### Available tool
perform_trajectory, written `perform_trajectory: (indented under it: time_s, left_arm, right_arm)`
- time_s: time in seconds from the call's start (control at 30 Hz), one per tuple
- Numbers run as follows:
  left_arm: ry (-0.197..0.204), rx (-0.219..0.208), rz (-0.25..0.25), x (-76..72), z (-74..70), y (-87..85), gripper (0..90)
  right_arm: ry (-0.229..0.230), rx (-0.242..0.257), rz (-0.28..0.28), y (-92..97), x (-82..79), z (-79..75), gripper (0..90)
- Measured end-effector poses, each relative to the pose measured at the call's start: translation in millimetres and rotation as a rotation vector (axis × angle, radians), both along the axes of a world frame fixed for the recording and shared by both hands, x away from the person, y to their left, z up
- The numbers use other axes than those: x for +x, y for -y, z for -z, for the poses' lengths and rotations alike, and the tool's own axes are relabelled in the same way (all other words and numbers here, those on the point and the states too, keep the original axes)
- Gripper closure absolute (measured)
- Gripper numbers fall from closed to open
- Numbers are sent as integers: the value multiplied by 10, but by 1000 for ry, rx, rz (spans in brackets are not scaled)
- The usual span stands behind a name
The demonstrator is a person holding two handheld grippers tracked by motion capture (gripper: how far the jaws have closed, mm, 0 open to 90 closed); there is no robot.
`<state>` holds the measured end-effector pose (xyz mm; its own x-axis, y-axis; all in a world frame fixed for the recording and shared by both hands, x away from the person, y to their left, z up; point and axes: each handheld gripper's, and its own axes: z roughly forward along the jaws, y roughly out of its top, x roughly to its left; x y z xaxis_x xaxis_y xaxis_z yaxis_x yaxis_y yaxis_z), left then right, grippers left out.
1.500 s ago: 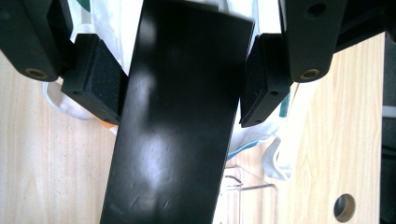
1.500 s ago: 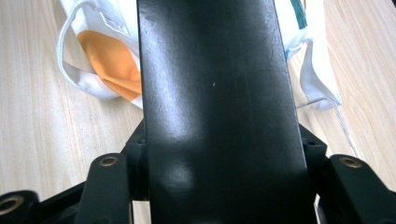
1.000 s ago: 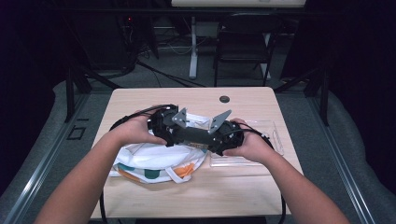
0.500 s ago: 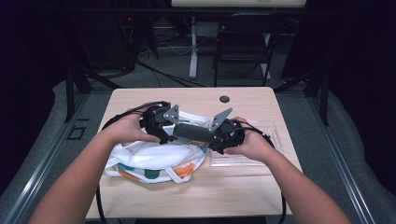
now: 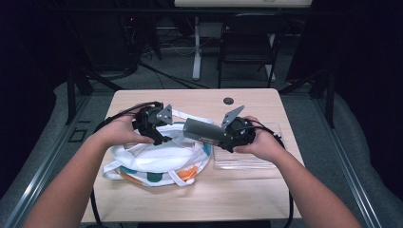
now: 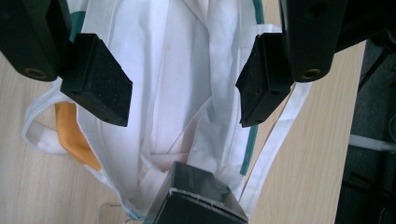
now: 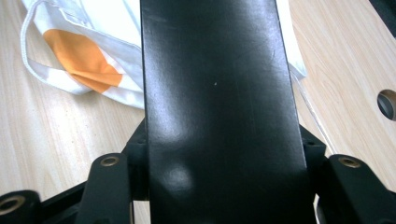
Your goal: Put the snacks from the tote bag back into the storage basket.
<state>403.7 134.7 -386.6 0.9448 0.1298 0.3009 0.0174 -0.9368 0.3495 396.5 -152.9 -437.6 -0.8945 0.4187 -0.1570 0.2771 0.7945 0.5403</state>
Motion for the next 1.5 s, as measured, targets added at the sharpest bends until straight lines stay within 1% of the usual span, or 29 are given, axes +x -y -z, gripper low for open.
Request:
perform_trajectory:
  time_s: [0.07, 0.1, 0.17, 0.27, 0.3, 0.33, 0.47, 0.67, 0.77, 0.8, 0.83, 0.9, 0.93, 0.97, 1.03, 1.07, 1.17, 1.2, 1.23, 1.37, 1.4, 1.43, 1.47, 1.5]
  left_arm:
    - [0, 1, -5, 8, 10, -21, 345]
    - [-2, 0, -10, 8, 16, -27, 345]
    - [-3, 2, -13, 14, 29, -45, 345]
    - [-6, 5, -22, 18, 48, -65, 346]
    - [-7, 4, -23, 19, 53, -71, 346]
    - [-6, 3, -24, 21, 58, -76, 346]
    - [-11, 11, -29, 30, 73, -101, 346]
    - [-14, 14, -38, 45, 96, -131, 346]
    - [-15, 9, -43, 48, 114, -143, 346]
    - [-17, 11, -44, 49, 116, -148, 346]
    - [-20, 10, -45, 50, 120, -153, 346]
    - [-19, 8, -49, 51, 128, -162, 346]
    - [-21, 13, -49, 53, 128, -168, 346]
    - [-20, 14, -51, 53, 129, -172, 346]
    - [-24, 13, -53, 52, 134, -181, 346]
    - [-20, 10, -54, 51, 139, -186, 346]
    - [-24, 13, -59, 55, 152, -198, 346]
    - [-27, 14, -61, 55, 155, -200, 346]
    - [-27, 15, -61, 58, 160, -204, 346]
    - [-29, 15, -66, 58, 176, -221, 346]
    - [-31, 14, -67, 59, 179, -226, 346]
    - [-33, 14, -70, 57, 184, -232, 346]
    - [-33, 18, -69, 59, 186, -236, 346]
    - [-33, 19, -73, 58, 193, -241, 346]
  right_arm:
    - [3, 7, 10, 27, 11, 2, 416]
    - [3, -3, 11, 42, 19, -7, 416]
    - [3, 9, 24, 63, 23, 0, 416]
    - [4, 0, 32, 112, 44, -4, 417]
    - [1, 6, 41, 131, 48, 3, 417]
    - [4, -3, 43, 145, 52, -1, 417]
    - [4, -1, 63, 219, 78, 6, 417]
    - [7, -7, 84, 333, 115, -1, 417]
    - [7, 0, 96, 385, 123, 2, 418]
    - [10, -10, 92, 405, 129, -2, 418]
    - [7, -4, 100, 427, 128, 5, 417]
    - [9, -11, 101, 465, 136, 5, 417]
    - [8, -6, 106, 486, 138, 13, 418]
    - [8, -15, 111, 512, 141, 13, 418]
    - [6, -9, 116, 547, 141, 24, 418]
    - [7, -16, 119, 568, 142, 24, 418]
    - [8, -25, 126, 626, 149, 30, 418]
    - [3, -22, 129, 647, 154, 37, 418]
    - [8, -31, 129, 662, 157, 34, 418]
    - [6, -32, 138, 729, 160, 42, 418]
    - [2, -24, 138, 745, 163, 51, 418]
    - [2, -32, 139, 763, 163, 49, 418]
    - [2, -22, 144, 781, 164, 61, 418]
    - [1, -35, 139, 795, 171, 55, 418]
